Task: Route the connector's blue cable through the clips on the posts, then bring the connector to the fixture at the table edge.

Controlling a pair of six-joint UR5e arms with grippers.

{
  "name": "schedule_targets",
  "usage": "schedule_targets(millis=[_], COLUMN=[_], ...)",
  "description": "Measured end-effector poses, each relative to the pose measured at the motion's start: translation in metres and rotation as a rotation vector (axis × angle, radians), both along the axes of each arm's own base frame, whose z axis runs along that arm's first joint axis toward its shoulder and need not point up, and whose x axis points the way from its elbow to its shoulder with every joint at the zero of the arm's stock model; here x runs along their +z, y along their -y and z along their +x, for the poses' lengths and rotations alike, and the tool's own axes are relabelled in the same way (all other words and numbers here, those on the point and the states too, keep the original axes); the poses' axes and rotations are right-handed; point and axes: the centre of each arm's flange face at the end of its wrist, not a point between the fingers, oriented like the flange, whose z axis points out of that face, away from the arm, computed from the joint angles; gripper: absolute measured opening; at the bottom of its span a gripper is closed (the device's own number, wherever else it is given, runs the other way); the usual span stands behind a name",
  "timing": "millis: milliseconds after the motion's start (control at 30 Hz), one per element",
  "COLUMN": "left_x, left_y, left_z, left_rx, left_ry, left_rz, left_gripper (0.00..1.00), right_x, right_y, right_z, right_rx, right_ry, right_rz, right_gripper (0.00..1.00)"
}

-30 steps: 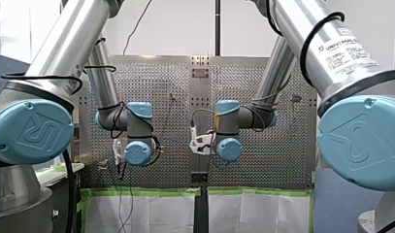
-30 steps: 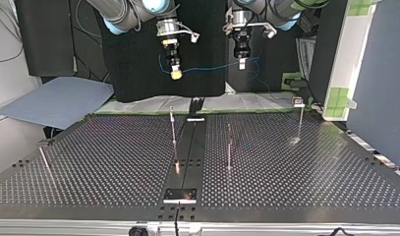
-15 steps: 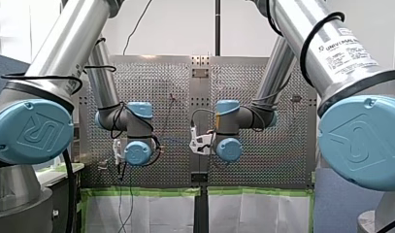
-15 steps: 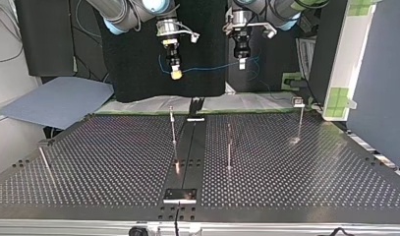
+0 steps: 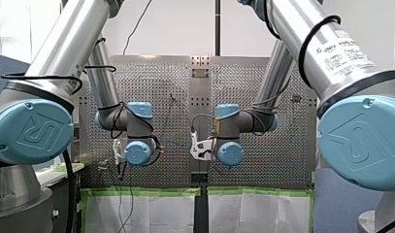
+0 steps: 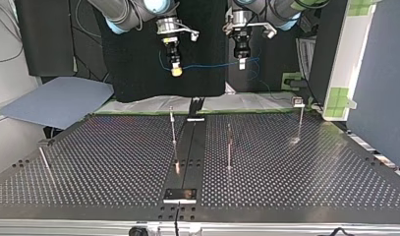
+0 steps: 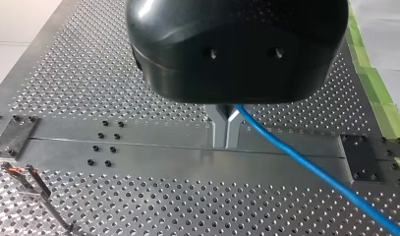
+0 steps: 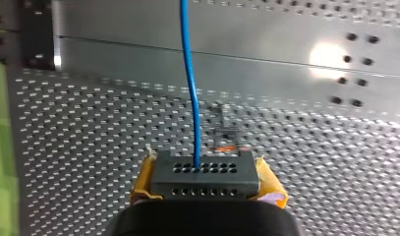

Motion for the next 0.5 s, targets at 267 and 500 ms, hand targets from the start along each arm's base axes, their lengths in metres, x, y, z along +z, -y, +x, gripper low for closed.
schedule_targets(millis=[267, 500], left_x=[0.0, -0.0009], left_y=[0.0, 0.0035], left_z=[0.0, 0.0002], left_rx=[0.0, -0.013], left_ry=[0.0, -0.003], left_rz=[0.0, 0.0], left_gripper=[0.0, 0.0], right_x=[-0.0091, -0.0091], right_y=[-0.0014, -0.0036], right_z=[-0.0015, -0.0019], right_rx=[0.0, 0.0], right_ry=[-0.013, -0.014], right_rz=[0.013, 0.017], right_gripper=[0.0, 0.0])
